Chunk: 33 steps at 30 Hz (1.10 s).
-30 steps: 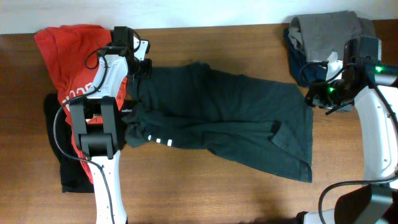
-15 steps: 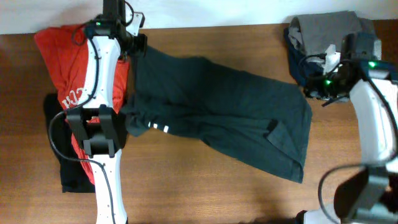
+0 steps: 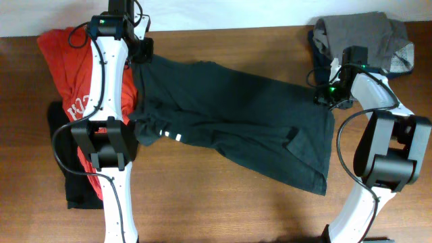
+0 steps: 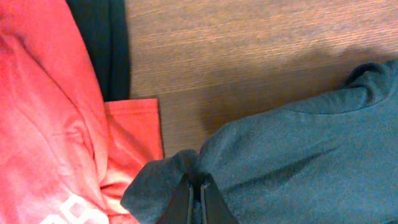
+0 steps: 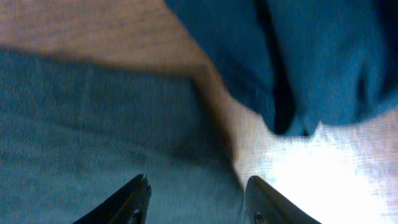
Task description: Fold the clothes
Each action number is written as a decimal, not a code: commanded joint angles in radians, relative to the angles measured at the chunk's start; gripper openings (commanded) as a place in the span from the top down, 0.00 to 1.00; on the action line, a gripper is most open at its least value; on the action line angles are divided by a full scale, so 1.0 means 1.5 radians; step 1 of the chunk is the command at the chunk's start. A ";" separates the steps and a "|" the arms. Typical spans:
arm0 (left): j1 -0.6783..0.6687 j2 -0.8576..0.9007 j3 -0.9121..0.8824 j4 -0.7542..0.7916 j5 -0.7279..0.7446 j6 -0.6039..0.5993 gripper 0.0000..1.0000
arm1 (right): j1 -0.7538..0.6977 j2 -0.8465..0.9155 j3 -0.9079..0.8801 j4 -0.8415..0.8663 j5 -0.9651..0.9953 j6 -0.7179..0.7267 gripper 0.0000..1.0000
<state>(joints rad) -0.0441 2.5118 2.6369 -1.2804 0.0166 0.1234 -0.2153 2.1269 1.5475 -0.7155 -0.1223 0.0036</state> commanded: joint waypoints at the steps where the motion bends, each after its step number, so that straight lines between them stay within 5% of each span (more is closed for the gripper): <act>1: 0.001 -0.003 0.015 -0.003 -0.026 0.001 0.99 | -0.003 0.025 0.006 0.019 -0.003 0.008 0.46; 4: 0.001 -0.003 0.015 -0.005 -0.026 0.002 0.99 | -0.003 0.039 0.006 0.045 -0.005 0.028 0.47; 10: 0.001 -0.003 0.015 -0.007 -0.027 0.002 0.99 | 0.005 0.053 0.006 0.077 -0.004 0.038 0.83; 15: 0.005 -0.003 0.015 0.036 -0.056 0.002 0.99 | 0.004 0.051 0.042 0.057 -0.004 0.038 0.93; 24: 0.014 -0.003 0.015 0.038 -0.064 0.002 0.99 | 0.003 0.049 0.352 -0.387 -0.004 0.006 0.96; 27: 0.014 -0.003 0.015 -0.011 -0.065 0.007 0.99 | 0.003 0.048 0.372 -0.523 -0.004 -0.001 0.96; 33: 0.014 -0.003 0.015 -0.099 -0.070 0.039 0.99 | 0.004 0.048 0.368 -0.603 -0.004 -0.018 0.96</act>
<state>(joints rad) -0.0307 2.5118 2.6400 -1.3888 -0.0650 0.1429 -0.2134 2.2002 2.0907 -1.5967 -0.1329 -0.0010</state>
